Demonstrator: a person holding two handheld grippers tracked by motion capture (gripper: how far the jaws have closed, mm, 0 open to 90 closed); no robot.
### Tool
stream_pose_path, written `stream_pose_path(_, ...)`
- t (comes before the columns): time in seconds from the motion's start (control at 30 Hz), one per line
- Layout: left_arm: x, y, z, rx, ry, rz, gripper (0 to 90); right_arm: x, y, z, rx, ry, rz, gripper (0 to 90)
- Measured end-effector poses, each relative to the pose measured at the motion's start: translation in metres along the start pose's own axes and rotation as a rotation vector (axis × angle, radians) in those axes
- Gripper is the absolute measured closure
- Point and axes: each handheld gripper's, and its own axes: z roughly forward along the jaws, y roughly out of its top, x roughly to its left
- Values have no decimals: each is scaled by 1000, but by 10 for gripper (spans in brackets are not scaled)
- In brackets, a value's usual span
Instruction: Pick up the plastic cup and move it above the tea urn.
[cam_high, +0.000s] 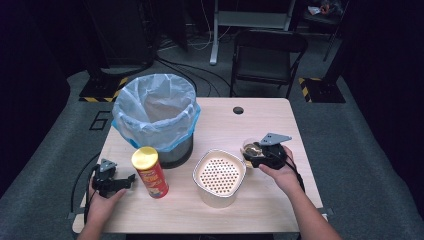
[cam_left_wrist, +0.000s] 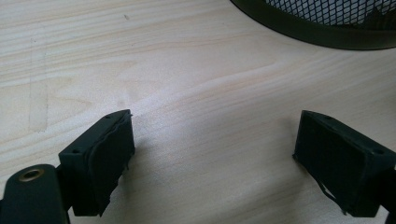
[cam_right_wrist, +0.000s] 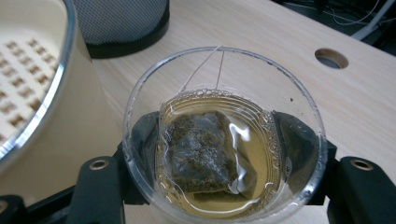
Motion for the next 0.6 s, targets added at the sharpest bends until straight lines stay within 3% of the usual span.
stream_pose_path(0.4, 0, 0, 0, 2, 0, 1, 114, 2, 45, -10, -26, 58, -71, 370)
stream_pose_path(0.43, 0, 0, 0, -1, 0, 0, 114, 3, 52, -9, -30, 64, -90, 370)
stream_pose_path(0.6, 0, 0, 0, -1, -1, 0, 114, 4, 63, -2, -22, 98, -92, 372)
